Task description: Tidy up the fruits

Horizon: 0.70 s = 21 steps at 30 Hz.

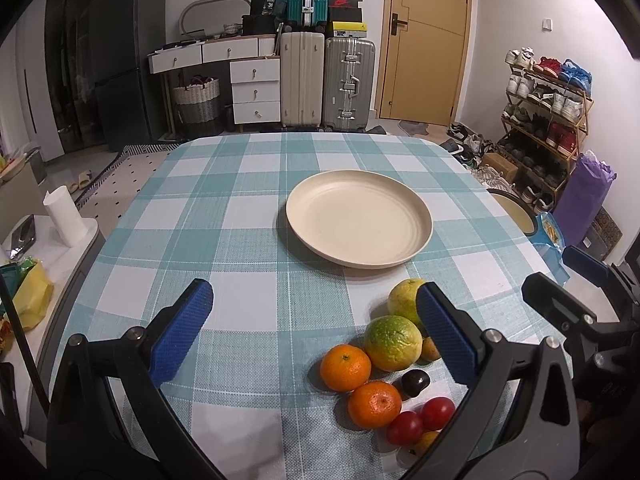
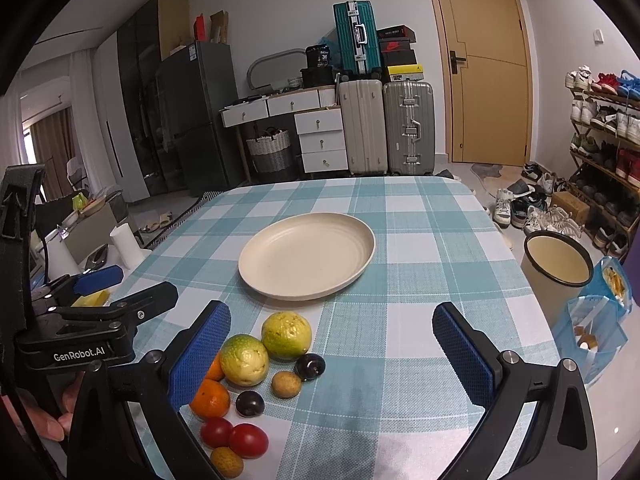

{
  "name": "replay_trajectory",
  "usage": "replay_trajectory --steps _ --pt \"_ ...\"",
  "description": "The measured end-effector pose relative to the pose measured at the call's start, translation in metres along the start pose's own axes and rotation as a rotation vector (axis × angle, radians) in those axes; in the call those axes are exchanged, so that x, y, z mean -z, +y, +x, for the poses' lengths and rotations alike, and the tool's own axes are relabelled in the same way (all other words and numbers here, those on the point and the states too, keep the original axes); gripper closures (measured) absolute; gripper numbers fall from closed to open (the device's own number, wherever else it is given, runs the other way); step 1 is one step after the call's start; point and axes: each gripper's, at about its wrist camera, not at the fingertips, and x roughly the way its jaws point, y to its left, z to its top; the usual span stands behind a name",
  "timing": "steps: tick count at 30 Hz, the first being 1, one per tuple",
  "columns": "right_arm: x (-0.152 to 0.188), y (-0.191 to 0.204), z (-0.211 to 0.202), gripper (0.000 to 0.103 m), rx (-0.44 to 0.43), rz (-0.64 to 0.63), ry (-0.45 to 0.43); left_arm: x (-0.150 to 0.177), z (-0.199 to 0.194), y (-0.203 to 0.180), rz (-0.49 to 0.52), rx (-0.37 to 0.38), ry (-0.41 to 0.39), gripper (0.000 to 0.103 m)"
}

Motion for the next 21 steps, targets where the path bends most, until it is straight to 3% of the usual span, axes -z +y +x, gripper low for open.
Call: replay_trajectory --steps 21 --pt "0.0025 0.0003 0.0024 0.000 -0.003 0.000 0.004 0.0019 0.0021 0.0012 -0.004 0.002 0.004 0.001"
